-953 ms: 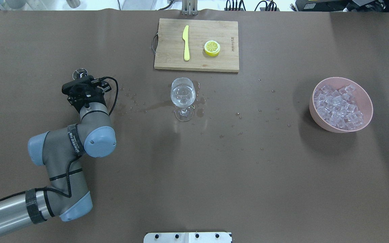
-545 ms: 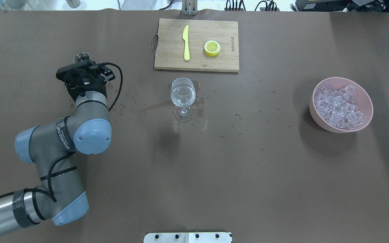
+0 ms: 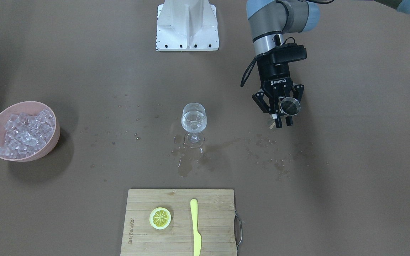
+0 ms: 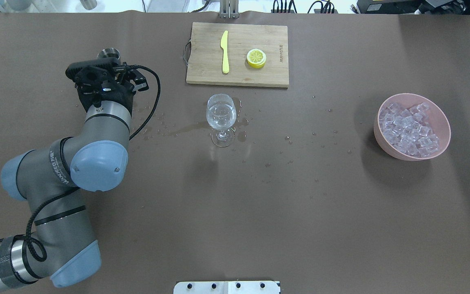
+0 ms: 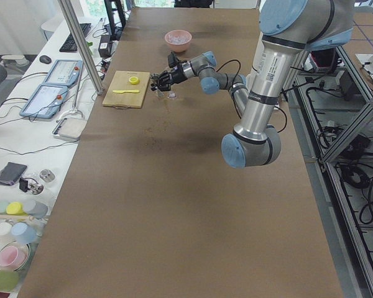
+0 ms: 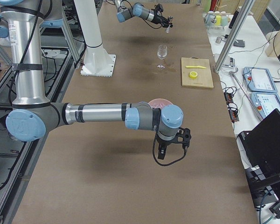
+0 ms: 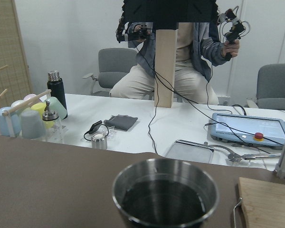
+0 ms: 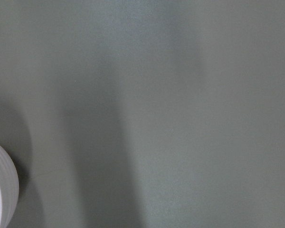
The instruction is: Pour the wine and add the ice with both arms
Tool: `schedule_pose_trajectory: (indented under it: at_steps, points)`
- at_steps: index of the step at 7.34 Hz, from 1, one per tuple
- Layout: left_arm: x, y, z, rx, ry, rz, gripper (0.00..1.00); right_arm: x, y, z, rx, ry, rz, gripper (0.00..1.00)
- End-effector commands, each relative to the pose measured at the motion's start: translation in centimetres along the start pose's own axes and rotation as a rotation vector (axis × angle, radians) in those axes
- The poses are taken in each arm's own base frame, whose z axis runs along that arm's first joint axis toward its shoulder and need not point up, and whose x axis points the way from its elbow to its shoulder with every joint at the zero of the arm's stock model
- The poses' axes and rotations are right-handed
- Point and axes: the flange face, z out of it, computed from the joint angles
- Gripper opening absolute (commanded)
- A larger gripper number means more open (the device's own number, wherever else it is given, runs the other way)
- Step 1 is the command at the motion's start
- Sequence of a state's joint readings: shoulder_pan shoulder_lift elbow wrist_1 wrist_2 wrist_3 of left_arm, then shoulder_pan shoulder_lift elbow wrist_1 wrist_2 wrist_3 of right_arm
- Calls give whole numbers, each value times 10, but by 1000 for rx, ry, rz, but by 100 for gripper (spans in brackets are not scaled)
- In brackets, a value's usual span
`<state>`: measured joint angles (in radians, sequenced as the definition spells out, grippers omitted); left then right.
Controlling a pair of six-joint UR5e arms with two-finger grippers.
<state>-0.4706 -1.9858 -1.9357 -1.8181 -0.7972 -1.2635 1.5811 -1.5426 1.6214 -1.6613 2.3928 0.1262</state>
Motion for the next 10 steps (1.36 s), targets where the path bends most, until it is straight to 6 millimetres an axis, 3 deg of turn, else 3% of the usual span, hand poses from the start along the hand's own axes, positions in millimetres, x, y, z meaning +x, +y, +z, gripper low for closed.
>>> schedule_pose_trajectory:
  at_steps: [1, 5, 8, 10]
  points:
    - [15, -10, -23, -69, 211, 27, 0, -4, -2, 1, -2, -1, -4, 100]
    - [24, -11, -52, -273, 476, 68, 0, -9, -2, 5, -15, -18, -8, 100]
    - [19, -12, -44, -393, 518, 186, 0, -7, -1, 12, -27, -19, -3, 100]
    - [27, -26, -43, -457, 485, 202, 0, -6, -2, 15, -34, -19, -2, 100]
